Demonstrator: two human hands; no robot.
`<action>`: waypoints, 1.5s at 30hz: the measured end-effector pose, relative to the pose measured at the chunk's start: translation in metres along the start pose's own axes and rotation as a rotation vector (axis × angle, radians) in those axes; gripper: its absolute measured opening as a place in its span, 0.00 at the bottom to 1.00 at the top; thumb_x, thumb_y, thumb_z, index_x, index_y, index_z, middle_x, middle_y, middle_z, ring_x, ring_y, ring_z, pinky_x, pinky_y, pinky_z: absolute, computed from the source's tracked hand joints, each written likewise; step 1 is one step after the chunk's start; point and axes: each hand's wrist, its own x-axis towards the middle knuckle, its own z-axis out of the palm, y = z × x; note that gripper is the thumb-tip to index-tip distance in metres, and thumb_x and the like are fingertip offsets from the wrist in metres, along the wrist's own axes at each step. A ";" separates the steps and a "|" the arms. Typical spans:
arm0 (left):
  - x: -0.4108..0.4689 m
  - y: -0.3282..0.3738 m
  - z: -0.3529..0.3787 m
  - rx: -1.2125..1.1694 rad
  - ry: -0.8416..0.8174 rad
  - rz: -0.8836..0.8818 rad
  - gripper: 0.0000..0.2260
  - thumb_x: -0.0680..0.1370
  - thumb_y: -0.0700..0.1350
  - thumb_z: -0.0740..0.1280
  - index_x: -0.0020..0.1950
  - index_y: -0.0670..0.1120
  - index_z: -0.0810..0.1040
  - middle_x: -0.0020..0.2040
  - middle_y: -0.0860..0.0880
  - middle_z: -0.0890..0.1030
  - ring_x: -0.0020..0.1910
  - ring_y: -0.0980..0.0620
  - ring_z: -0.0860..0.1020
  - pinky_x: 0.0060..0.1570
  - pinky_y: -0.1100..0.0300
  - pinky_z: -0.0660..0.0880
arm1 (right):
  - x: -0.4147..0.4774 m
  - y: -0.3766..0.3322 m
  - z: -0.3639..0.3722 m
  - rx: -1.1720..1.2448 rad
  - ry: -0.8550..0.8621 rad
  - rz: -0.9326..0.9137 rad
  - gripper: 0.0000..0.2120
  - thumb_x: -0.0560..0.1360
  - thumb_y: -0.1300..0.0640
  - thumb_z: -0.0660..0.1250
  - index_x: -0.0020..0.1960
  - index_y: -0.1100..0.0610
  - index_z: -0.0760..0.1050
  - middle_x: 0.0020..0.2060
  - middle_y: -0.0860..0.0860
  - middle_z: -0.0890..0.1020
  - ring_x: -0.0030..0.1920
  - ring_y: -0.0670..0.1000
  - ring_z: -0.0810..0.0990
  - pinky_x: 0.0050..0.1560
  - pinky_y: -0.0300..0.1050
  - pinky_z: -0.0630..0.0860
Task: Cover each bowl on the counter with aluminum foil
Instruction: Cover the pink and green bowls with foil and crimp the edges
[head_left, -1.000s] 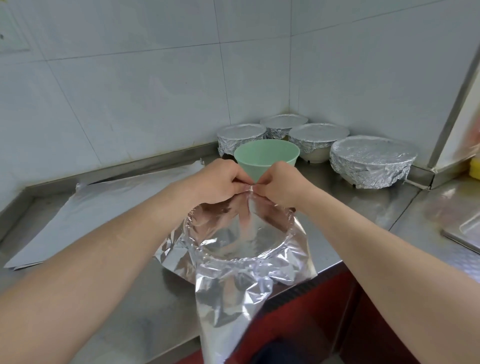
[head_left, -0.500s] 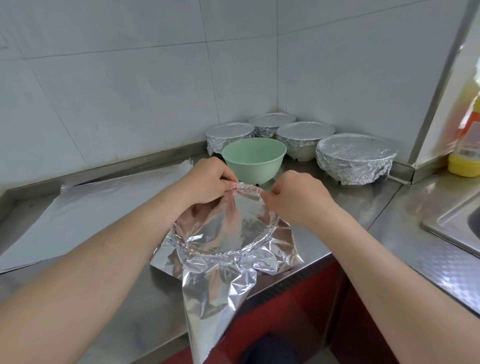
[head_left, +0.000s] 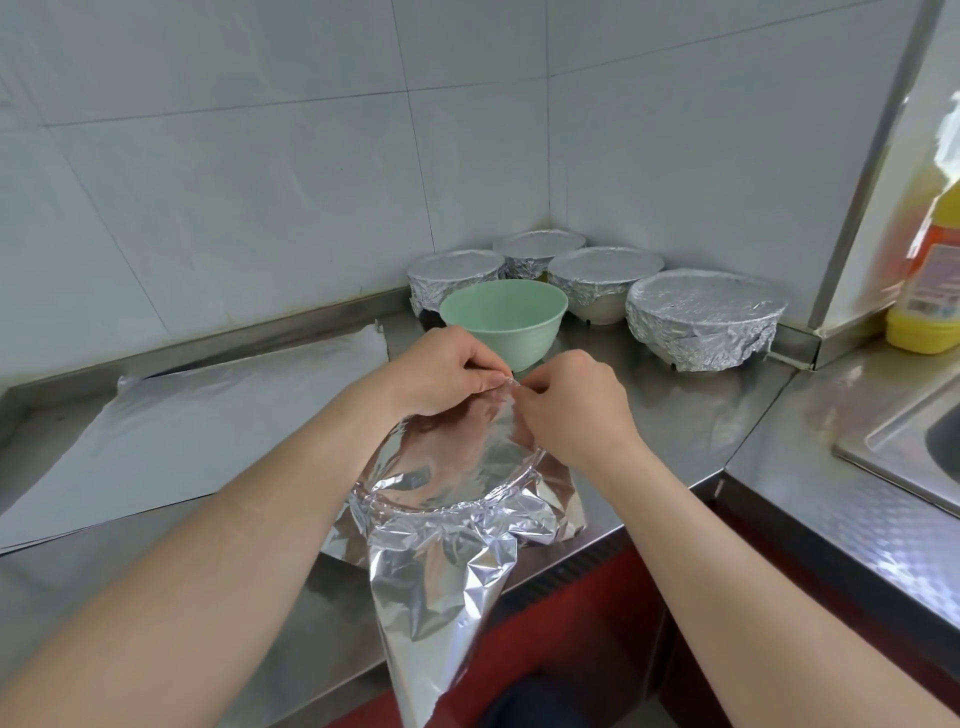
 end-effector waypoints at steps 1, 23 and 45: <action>0.000 0.000 0.001 0.000 0.006 0.003 0.07 0.77 0.41 0.70 0.52 0.48 0.85 0.44 0.56 0.85 0.37 0.75 0.75 0.43 0.79 0.68 | 0.000 0.000 0.001 0.011 0.008 0.003 0.16 0.74 0.51 0.65 0.31 0.56 0.77 0.32 0.54 0.80 0.37 0.57 0.77 0.33 0.43 0.67; -0.001 0.020 0.003 0.103 -0.071 0.002 0.08 0.79 0.45 0.66 0.52 0.52 0.85 0.45 0.55 0.85 0.47 0.59 0.79 0.49 0.66 0.72 | -0.006 0.001 0.002 0.337 -0.122 0.157 0.15 0.74 0.56 0.62 0.34 0.64 0.78 0.29 0.58 0.79 0.32 0.54 0.72 0.35 0.44 0.68; -0.114 0.086 0.041 0.411 0.167 -0.097 0.19 0.79 0.63 0.55 0.64 0.55 0.71 0.63 0.59 0.72 0.63 0.56 0.70 0.56 0.55 0.71 | -0.055 0.033 0.015 1.415 -0.378 0.328 0.22 0.72 0.66 0.58 0.65 0.61 0.75 0.59 0.65 0.79 0.59 0.64 0.78 0.64 0.57 0.71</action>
